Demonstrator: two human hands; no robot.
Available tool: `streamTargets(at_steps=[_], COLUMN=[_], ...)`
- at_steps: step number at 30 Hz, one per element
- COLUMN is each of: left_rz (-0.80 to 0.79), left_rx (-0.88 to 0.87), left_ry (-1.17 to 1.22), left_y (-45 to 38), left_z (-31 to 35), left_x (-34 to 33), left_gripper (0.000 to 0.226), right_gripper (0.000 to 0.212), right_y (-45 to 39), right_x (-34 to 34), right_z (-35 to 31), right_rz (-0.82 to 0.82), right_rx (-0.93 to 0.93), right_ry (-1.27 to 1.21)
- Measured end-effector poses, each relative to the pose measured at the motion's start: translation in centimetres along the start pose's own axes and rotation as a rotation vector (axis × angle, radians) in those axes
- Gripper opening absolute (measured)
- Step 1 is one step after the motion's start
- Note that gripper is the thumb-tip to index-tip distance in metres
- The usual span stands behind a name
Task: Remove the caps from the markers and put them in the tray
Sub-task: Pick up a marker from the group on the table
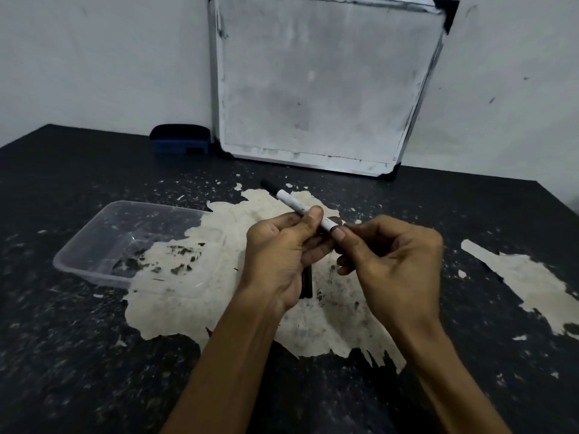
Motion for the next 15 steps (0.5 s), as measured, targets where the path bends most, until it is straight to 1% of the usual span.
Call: streamTargets(at_steps=[3, 4, 5, 6, 7, 9, 11, 12, 14, 15], left_rz=[-0.012, -0.022, -0.037, -0.062, -0.092, -0.154, -0.212, -0.232, -0.233, -0.219], left_rx=[0.016, 0.010, -0.008, -0.031, -0.057, -0.091, -0.096, -0.094, -0.096, -0.108], left_ry=[0.005, -0.010, -0.039, -0.078, -0.120, -0.189, -0.251, -0.279, -0.319, -0.337], left_y=[0.0, 0.0, 0.0, -0.1, -0.1, -0.1, 0.0, 0.0, 0.2, 0.2], left_z=[-0.1, -0.1, 0.1, 0.3, 0.5, 0.8, 1.0, 1.0, 1.0, 1.0], left_x=[0.0, 0.0, 0.1, 0.1, 0.1, 0.1, 0.0, 0.0, 0.1, 0.1], left_gripper=[0.015, 0.015, 0.014, 0.013, 0.011, 0.008, 0.008, 0.010, 0.012, 0.007], right_gripper=[0.012, 0.011, 0.011, 0.012, 0.015, 0.023, 0.034, 0.038, 0.039, 0.038], right_y=[0.5, 0.7, 0.7, 0.6, 0.5, 0.6, 1.1, 1.3, 1.4, 1.3], right_x=[0.0, 0.0, 0.1, 0.2, 0.1, -0.4, -1.2, -1.4, -1.5, -1.3], right_z=[-0.1, -0.1, 0.0, 0.2, 0.5, 0.7, 0.7, 0.6, 0.5, 0.6], right_rz=[0.053, 0.054, 0.037, 0.006, -0.053, -0.279, -0.520, -0.597, -0.647, -0.629], right_rx=[0.168, 0.176, 0.138, 0.054, -0.058, -0.248, -0.377, -0.424, -0.430, -0.384], right_ry=[0.159, 0.165, 0.143, 0.108, 0.084, 0.032, -0.119, -0.198, -0.235, -0.170])
Point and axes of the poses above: each hand's wrist, its own y-axis away from the middle knuckle, its own x-axis out of the back of the hand, z = x × y, the point moved 4 cm from there along -y, towards the middle knuckle, and after that the axes turned 11 degrees about y, right-handed, at the moved point
